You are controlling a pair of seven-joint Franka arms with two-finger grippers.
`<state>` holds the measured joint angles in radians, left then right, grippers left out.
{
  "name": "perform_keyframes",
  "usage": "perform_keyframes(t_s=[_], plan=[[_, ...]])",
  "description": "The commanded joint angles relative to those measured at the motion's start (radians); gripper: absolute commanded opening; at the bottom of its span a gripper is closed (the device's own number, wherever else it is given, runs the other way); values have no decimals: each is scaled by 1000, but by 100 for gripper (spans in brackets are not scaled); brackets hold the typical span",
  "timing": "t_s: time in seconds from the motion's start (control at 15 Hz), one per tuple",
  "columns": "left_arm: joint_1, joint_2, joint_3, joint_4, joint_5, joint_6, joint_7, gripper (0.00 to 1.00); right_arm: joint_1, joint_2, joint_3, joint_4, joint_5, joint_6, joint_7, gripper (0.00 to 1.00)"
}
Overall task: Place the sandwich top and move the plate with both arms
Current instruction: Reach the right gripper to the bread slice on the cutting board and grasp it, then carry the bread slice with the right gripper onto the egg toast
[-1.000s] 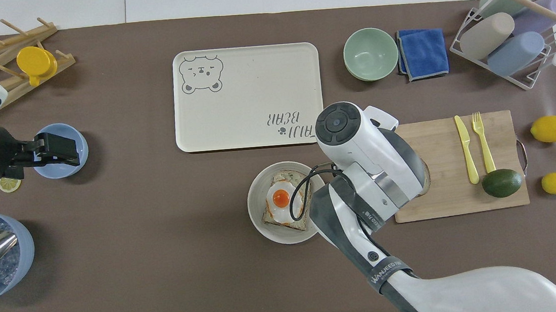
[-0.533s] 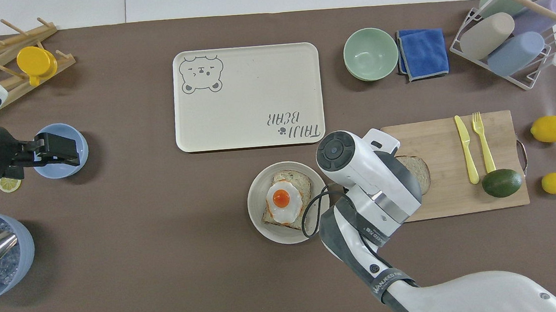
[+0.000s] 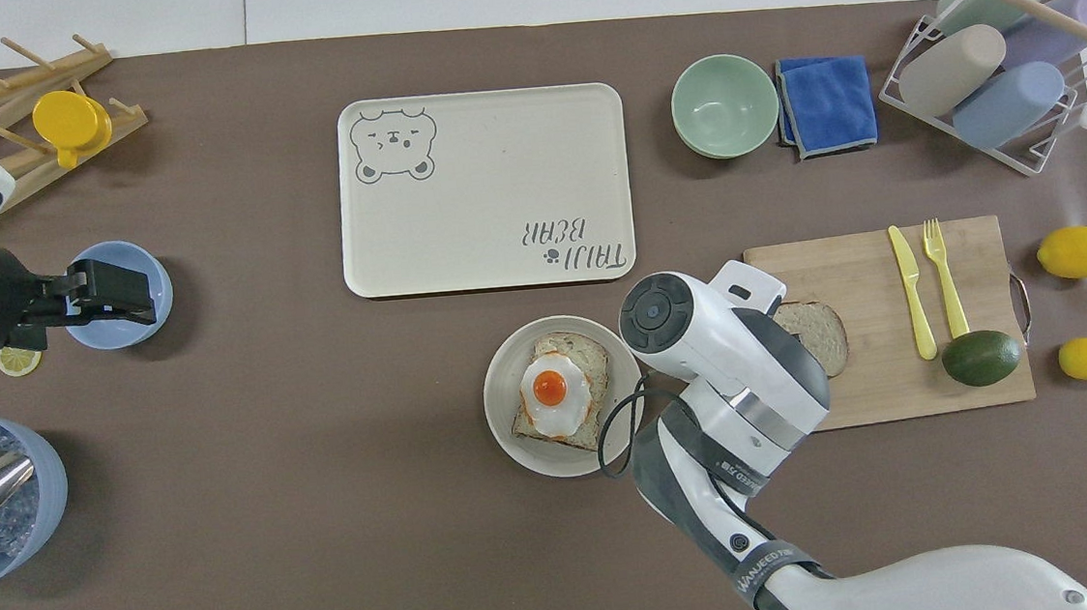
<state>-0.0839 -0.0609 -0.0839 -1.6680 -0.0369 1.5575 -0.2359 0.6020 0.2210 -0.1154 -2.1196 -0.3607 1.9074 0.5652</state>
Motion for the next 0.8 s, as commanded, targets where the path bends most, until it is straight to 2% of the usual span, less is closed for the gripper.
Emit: perform_keyframes(t_s=[0.0, 0.2, 0.4, 0.6, 0.73], plan=[[9, -27, -5, -27, 9, 10, 4, 100, 27, -11, -6, 6, -27, -11, 31, 0], [9, -27, -5, -29, 9, 10, 4, 100, 74, 0, -4, 113, -18, -100, 30, 0], [9, -27, -5, -27, 9, 12, 4, 100, 172, 3, -4, 304, 49, -243, 31, 0], [7, -27, -5, -29, 9, 10, 4, 100, 249, 49, -6, 416, 107, -234, 39, 0], [9, -27, -5, -27, 9, 10, 4, 100, 300, 90, -4, 438, 115, -200, 54, 0]])
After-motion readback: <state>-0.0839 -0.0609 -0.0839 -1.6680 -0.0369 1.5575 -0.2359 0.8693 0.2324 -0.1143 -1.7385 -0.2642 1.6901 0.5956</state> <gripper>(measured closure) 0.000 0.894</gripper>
